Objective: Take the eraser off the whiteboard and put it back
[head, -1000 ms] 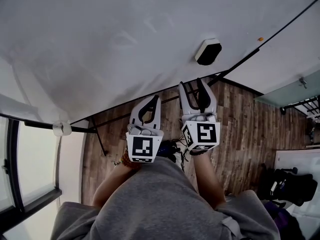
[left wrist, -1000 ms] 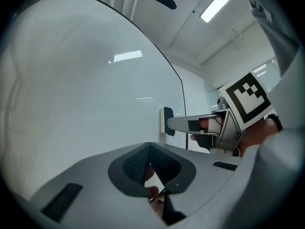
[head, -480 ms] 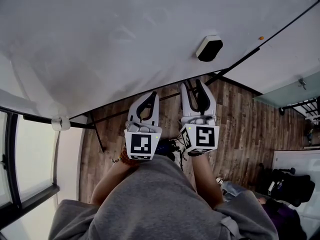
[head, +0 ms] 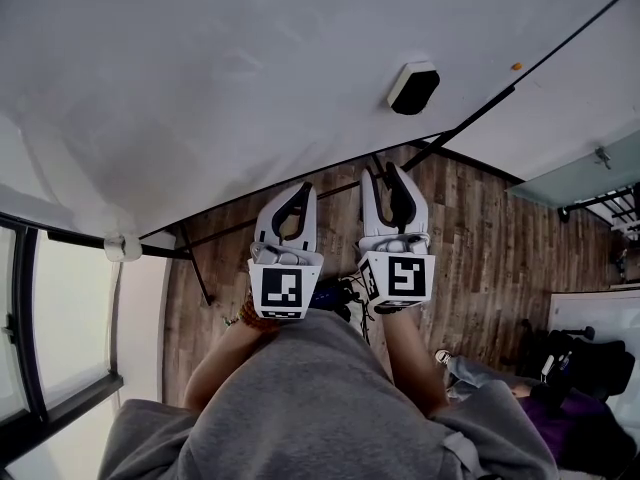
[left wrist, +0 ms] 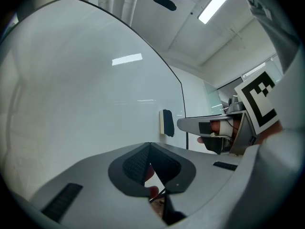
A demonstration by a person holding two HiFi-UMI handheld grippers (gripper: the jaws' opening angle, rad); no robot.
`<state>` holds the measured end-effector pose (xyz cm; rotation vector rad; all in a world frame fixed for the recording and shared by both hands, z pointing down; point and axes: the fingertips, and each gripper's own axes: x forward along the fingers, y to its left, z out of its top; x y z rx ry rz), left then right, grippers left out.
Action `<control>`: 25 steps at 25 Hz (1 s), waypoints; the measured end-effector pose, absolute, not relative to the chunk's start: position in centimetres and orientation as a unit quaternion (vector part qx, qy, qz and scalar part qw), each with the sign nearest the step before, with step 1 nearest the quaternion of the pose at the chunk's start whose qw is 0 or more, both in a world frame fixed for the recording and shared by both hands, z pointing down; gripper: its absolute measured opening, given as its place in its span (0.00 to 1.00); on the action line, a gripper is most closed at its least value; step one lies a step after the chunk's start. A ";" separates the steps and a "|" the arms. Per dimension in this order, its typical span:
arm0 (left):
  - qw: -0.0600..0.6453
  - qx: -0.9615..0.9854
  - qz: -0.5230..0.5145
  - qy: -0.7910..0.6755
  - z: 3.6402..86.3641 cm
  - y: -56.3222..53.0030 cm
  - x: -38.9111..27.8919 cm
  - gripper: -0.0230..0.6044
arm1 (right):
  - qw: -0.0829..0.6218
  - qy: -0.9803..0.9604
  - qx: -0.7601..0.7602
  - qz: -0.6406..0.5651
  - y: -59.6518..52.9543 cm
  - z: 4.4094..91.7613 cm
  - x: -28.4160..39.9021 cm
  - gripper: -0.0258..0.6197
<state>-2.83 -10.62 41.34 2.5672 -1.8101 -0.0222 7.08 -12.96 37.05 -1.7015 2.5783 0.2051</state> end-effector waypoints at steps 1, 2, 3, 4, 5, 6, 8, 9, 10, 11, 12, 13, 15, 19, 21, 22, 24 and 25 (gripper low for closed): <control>-0.001 0.818 -0.007 -0.576 41.3 -10.5 -2.9 0.05 | 0.020 0.833 -0.549 0.068 -12.8 37.1 7.0 0.25; -0.001 0.818 -0.007 -0.576 41.3 -10.4 -2.9 0.05 | 0.018 0.833 -0.549 0.070 -12.6 37.2 6.9 0.25; -0.001 0.818 -0.007 -0.576 41.4 -10.3 -2.9 0.05 | 0.017 0.833 -0.549 0.070 -12.5 37.3 6.8 0.25; 0.000 0.818 -0.008 -0.575 41.5 -10.2 -2.9 0.05 | 0.018 0.832 -0.550 0.069 -12.4 37.5 6.8 0.24; 0.000 0.818 -0.008 -0.575 41.5 -10.1 -2.9 0.05 | 0.019 0.832 -0.551 0.068 -12.2 37.6 6.8 0.24; 0.000 0.819 -0.008 -0.574 41.5 -10.0 -2.9 0.05 | 0.018 0.831 -0.551 0.069 -12.1 37.6 6.8 0.23; -0.001 0.820 -0.009 -0.572 41.5 -9.9 -2.9 0.05 | 0.018 0.831 -0.552 0.073 -11.9 37.5 6.7 0.23; -0.002 0.820 -0.009 -0.572 41.5 -9.8 -2.9 0.05 | 0.018 0.830 -0.552 0.075 -11.8 37.4 6.7 0.23; -0.003 0.821 -0.010 -0.571 41.5 -9.8 -2.9 0.05 | 0.018 0.830 -0.552 0.077 -11.7 37.3 6.6 0.22; -0.003 0.821 -0.011 -0.571 41.4 -9.7 -3.0 0.05 | 0.016 0.831 -0.551 0.080 -11.6 37.3 6.5 0.22; -0.003 0.821 -0.013 -0.571 41.4 -9.7 -3.0 0.05 | 0.014 0.831 -0.550 0.082 -11.5 37.3 6.4 0.21; -0.003 0.821 -0.014 -0.570 41.3 -9.6 -3.0 0.05 | 0.013 0.831 -0.550 0.083 -11.4 37.3 6.3 0.21; -0.002 0.822 -0.016 -0.569 41.2 -9.6 -3.0 0.05 | 0.014 0.831 -0.549 0.084 -11.3 37.2 6.2 0.21; -0.005 0.822 -0.018 -0.569 41.1 -9.4 -3.0 0.05 | 0.014 0.832 -0.548 0.087 -11.0 37.1 6.0 0.19; -0.005 0.822 -0.018 -0.569 41.2 -9.3 -3.1 0.05 | 0.013 0.832 -0.548 0.089 -11.0 37.1 5.8 0.18; -0.005 0.822 -0.018 -0.568 41.2 -9.3 -3.2 0.05 | 0.012 0.832 -0.547 0.090 -10.9 37.1 5.7 0.18; -0.005 0.822 -0.020 -0.569 41.1 -9.4 -3.3 0.05 | 0.014 0.832 -0.547 0.089 -10.9 37.1 5.5 0.18; -0.006 0.822 -0.020 -0.569 41.0 -9.4 -3.4 0.05 | 0.016 0.832 -0.547 0.088 -10.9 37.1 5.5 0.17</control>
